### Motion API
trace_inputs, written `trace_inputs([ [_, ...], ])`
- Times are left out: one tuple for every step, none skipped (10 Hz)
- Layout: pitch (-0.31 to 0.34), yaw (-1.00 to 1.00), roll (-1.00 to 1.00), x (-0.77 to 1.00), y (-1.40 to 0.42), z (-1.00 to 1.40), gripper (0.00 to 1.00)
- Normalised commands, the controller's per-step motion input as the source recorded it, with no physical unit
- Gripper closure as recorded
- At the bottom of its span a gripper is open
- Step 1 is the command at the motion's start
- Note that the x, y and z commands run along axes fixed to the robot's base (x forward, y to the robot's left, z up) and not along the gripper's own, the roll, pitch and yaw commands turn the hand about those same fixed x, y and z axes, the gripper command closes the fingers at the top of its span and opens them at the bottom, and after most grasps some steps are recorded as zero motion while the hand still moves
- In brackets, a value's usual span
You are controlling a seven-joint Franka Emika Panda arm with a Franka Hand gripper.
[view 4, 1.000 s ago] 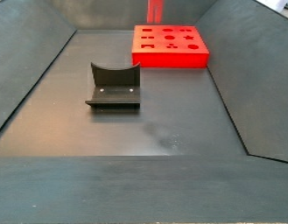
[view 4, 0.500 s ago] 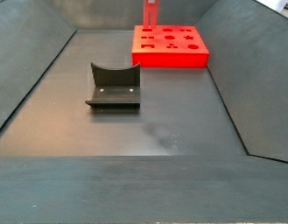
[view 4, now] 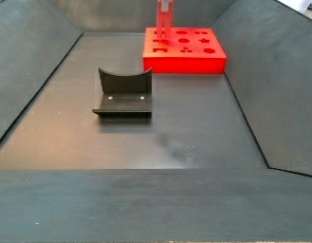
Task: Pick up the double-square object. Move up. Move to above the board. Insert the double-square object.
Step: Insert the double-square object.
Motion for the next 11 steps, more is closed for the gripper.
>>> trace_inputs([
  [0.0,0.0,0.06,0.04,0.0,-0.53,1.0],
  [0.0,0.0,0.08,0.02,0.01,-0.57,1.0],
  [0.0,0.0,0.06,0.03,0.01,-0.55,1.0],
  [0.0,-0.08,0.03,0.27,0.08,-0.47,1.0],
  [0.0,-0.14,0.03,0.32,0.18,-0.47,1.0],
  [0.0,-0.15,0.02,0.37,0.2,-0.48,1.0],
  [0.0,-0.17,0.03,0.31,0.13,-0.51,1.0],
  [0.0,-0.19,0.06,0.3,0.0,-0.56,1.0],
  [0.0,-0.13,0.14,0.21,-0.2,-0.57,1.0],
  [0.0,-0.05,0.16,0.0,-0.39,-0.58,1.0],
  [-0.021,0.04,0.14,-0.39,-0.15,-0.73,1.0],
])
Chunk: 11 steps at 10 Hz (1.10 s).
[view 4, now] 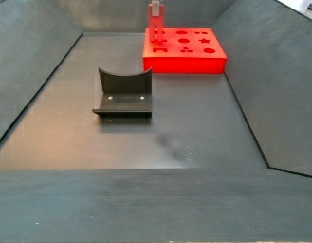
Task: Pick up the double-square object. Move up. Move to above the board. Insert the double-square object.
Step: Insert the double-square object.
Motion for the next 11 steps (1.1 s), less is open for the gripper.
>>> trace_inputs([
  [-0.034,0.21,0.15,-0.47,0.0,-0.84,1.0],
  [-0.02,0.26,0.14,-0.28,0.0,-0.88,1.0],
  [0.0,0.16,0.09,0.0,0.01,-0.87,1.0],
  [-0.003,0.12,0.07,0.25,-0.15,-0.8,1.0],
  [0.0,0.12,0.09,0.59,-0.32,-0.76,1.0],
  [0.05,0.02,0.07,0.71,0.0,-0.65,1.0],
  [0.023,0.0,0.08,0.3,0.21,-0.68,1.0],
  [0.0,0.0,0.01,-0.05,0.49,-0.61,1.0],
  [0.0,0.0,0.0,-0.28,0.51,-0.51,1.0],
  [0.026,0.0,-0.01,-0.29,0.37,-0.28,1.0],
  [0.0,0.0,0.0,0.13,-0.01,-0.03,1.0],
])
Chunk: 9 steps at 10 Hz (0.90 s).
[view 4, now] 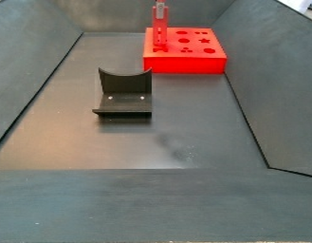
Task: Pick up the double-square object. Move up. Move to above the board. Insert the double-square object.
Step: Insert the double-square object.
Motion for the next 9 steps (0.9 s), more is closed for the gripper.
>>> trace_inputs([
  [-0.151,0.0,-0.04,0.15,-0.07,-0.29,1.0],
  [-0.16,0.0,-0.01,0.21,-0.3,-0.35,1.0],
  [0.0,0.0,0.0,-0.07,0.0,0.0,1.0],
  [-0.043,0.03,-0.01,-0.29,-0.01,-0.35,1.0],
  [0.0,0.06,0.0,-0.45,-0.04,-0.48,1.0],
  [-0.039,0.05,0.02,-0.29,-0.31,-0.69,1.0],
  [-0.037,0.14,0.04,0.0,-0.57,-0.85,1.0],
  [-0.041,0.11,0.0,0.13,-0.48,-0.73,1.0],
  [0.0,0.0,0.0,0.0,0.0,-0.03,1.0],
])
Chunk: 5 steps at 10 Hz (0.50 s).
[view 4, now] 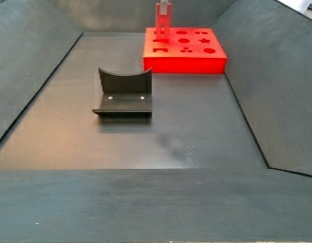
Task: Pick up the double-square object. Move up. Move to above the board. Insert the double-square object.
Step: Insert the double-square object.
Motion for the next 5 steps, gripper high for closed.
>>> trace_inputs([
  [0.0,0.02,0.0,-0.01,0.0,-0.04,1.0],
  [0.0,0.07,-0.02,-0.07,0.17,-0.24,1.0],
  [0.0,0.09,0.0,-0.05,0.09,0.0,1.0],
  [-0.083,0.0,-0.01,0.0,-0.13,-0.3,1.0],
  [-0.029,0.0,-0.02,0.03,0.13,-0.47,1.0],
])
